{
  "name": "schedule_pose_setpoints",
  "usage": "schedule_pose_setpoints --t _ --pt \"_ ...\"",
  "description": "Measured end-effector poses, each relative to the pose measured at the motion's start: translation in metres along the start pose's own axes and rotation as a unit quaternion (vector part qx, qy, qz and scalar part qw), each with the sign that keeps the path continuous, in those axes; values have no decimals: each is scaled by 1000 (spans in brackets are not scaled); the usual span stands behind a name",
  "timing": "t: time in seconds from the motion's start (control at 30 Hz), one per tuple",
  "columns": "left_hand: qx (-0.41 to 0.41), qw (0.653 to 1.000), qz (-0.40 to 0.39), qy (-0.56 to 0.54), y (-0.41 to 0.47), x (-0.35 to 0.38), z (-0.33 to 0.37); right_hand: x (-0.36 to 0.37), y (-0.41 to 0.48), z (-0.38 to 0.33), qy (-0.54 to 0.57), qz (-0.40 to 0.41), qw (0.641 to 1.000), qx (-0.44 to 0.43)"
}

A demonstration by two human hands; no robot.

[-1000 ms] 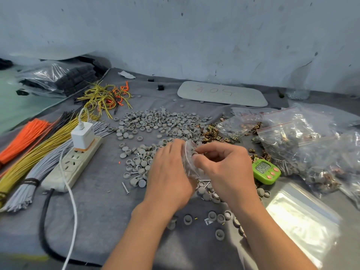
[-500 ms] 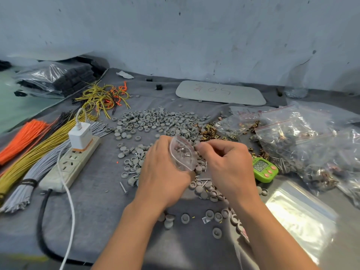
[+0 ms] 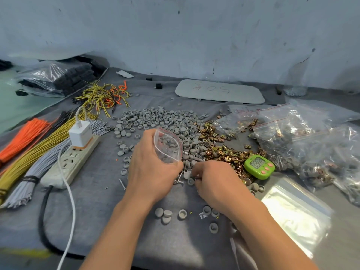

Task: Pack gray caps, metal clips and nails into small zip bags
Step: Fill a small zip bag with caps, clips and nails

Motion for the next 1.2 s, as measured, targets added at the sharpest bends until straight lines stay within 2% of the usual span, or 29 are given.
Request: schedule_pose_setpoints --t 0.2,0.33,0.47,0.53,0.8,0.97,1.2 --pt "13 1000 4 19 1 2 3 -1 -4 -4 7 -8 1000 -1" --pt "16 1000 6 18 0 2 3 -17 -11 -3 1 71 998 0" --pt "15 1000 8 23 1 1 3 -3 -15 -12 -23 0 999 -45" --pt "13 1000 4 28 1 1 2 -1 -14 -9 -11 -3 999 -37" --pt "28 998 -6 50 -7 6 6 -23 -17 1 -12 98 995 11" --pt "27 997 -14 66 -6 6 1 -14 -16 -3 -37 24 999 -1" --pt "23 998 -8 66 -6 2 -2 -15 -20 -5 -30 31 999 -10"
Point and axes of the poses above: each hand's wrist, its own y-axis towards the middle knuckle, its own x-axis out of the palm, z = x × y, the point moved 9 cm from there along y, towards the middle knuckle, and after that the axes turned 15 degrees about -x, right-handed, at the moved point
